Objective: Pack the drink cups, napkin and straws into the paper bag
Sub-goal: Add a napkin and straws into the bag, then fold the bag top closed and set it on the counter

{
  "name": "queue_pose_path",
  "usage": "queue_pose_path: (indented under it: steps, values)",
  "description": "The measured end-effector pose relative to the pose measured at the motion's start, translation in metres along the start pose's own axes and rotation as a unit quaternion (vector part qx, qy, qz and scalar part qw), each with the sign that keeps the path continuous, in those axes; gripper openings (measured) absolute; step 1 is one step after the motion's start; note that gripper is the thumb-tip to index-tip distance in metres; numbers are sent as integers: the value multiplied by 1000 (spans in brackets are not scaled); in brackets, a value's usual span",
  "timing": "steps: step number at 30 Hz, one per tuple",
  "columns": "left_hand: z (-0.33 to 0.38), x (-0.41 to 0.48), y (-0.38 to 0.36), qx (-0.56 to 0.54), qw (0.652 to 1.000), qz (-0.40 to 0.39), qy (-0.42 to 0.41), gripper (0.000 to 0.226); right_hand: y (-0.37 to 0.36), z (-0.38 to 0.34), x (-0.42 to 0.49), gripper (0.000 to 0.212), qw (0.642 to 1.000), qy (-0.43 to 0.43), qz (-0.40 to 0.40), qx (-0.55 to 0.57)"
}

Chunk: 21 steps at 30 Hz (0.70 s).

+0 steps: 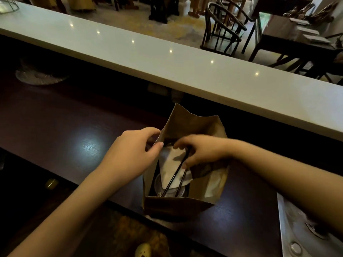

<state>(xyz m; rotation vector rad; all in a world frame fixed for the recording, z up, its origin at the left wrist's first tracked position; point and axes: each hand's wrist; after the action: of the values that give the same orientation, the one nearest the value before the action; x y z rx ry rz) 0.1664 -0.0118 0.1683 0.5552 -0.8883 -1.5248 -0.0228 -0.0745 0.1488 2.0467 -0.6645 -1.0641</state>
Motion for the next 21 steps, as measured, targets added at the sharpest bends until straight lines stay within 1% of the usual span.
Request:
queue_pose_path:
  steps: [3, 5, 6, 7, 8, 10, 12, 13, 15, 16, 17, 19, 21]
  values:
    - [-4, -10, 0, -45, 999, -17, 15, 30, 39, -3, -29, 56, 993, 40, 106, -10]
    - [-6, -21, 0, -111, 993, -40, 29, 34, 60, 4, -43, 46, 980, 66, 189, -16]
    - [-6, -27, -2, -147, 987, -47, 33, 37, 68, 12, -46, 43, 973, 70, 218, -18]
    - [-7, -35, -3, -184, 981, -53, 38, 40, 73, 21, -46, 45, 970, 67, 232, -22]
    - [-8, -42, -5, -217, 973, -60, 41, 46, 76, 31, -43, 52, 972, 54, 225, -25]
    - [-11, -58, -10, -266, 960, -86, 36, 68, 75, 49, -37, 64, 988, 16, 156, -10]
    - [-15, -71, -13, -288, 948, -135, 13, 80, 66, 61, -32, 63, 996, 13, 81, 32]
    - [-16, -76, -14, -283, 946, -157, 1, 85, 60, 64, -29, 61, 996, 27, 64, 60]
    - [-19, -82, -19, -256, 950, -177, -2, 94, 52, 64, -22, 58, 990, 59, 69, 109]
    - [-18, -84, -22, -241, 956, -168, 6, 95, 50, 63, -18, 56, 987, 71, 77, 125]
    - [-17, -85, -25, -231, 962, -143, 17, 92, 48, 62, -14, 53, 984, 80, 84, 134]
    - [-15, -85, -33, -234, 968, -75, 44, 74, 47, 60, -6, 44, 982, 87, 97, 135]
    - [-10, -86, -41, -242, 968, -33, 52, 60, 45, 58, 2, 33, 978, 91, 129, 138]
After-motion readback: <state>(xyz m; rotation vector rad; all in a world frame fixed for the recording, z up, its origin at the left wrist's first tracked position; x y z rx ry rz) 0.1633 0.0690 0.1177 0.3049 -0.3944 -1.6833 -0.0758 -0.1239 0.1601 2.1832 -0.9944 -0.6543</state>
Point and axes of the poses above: each hand's wrist, its own x-axis towards the middle knuckle, its own y-axis out of the back of the hand, z = x × y
